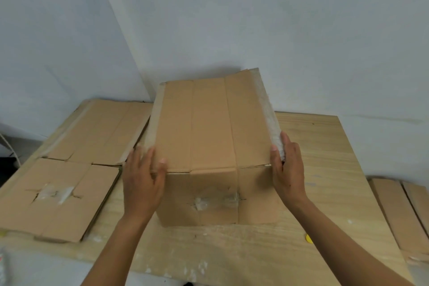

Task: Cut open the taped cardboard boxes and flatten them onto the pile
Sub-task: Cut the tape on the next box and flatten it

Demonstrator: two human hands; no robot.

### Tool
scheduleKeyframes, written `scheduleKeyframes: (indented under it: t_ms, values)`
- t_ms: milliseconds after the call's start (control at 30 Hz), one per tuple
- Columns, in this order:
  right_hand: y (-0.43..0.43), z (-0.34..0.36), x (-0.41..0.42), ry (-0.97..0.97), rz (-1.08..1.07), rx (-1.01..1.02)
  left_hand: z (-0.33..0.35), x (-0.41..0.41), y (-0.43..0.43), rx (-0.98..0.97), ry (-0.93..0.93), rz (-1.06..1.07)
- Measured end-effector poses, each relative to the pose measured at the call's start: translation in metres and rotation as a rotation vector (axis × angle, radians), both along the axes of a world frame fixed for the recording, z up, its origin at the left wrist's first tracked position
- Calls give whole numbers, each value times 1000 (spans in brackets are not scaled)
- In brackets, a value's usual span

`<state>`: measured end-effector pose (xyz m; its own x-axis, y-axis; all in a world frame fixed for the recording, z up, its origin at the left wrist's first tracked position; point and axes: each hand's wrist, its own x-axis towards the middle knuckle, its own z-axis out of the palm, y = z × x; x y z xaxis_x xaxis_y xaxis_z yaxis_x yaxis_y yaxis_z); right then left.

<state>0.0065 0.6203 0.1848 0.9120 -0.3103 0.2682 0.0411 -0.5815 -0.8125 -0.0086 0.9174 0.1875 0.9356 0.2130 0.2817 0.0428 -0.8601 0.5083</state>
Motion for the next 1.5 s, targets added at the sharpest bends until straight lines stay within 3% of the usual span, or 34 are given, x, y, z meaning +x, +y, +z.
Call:
scheduleKeyframes:
  t_ms: [133, 333, 567, 1000, 1300, 1500]
  values:
    - [5, -1, -3, -33, -26, -3, 6, 0, 4, -412, 101, 84]
    - [17, 1, -14, -22, -97, 25, 8, 15, 0, -550, 70, 55]
    - [34, 1, -42, -29, -144, 65, 11, 17, 16, -574, -44, 8]
    - [84, -3, -43, -35, -180, 34, 0, 13, 61, -733, 37, 5]
    - [100, -15, -34, -19, -301, -3, -17, 41, 80, -583, 49, -96]
    - [104, -23, -30, 4, -332, -22, -26, 52, 79, -611, 74, -107]
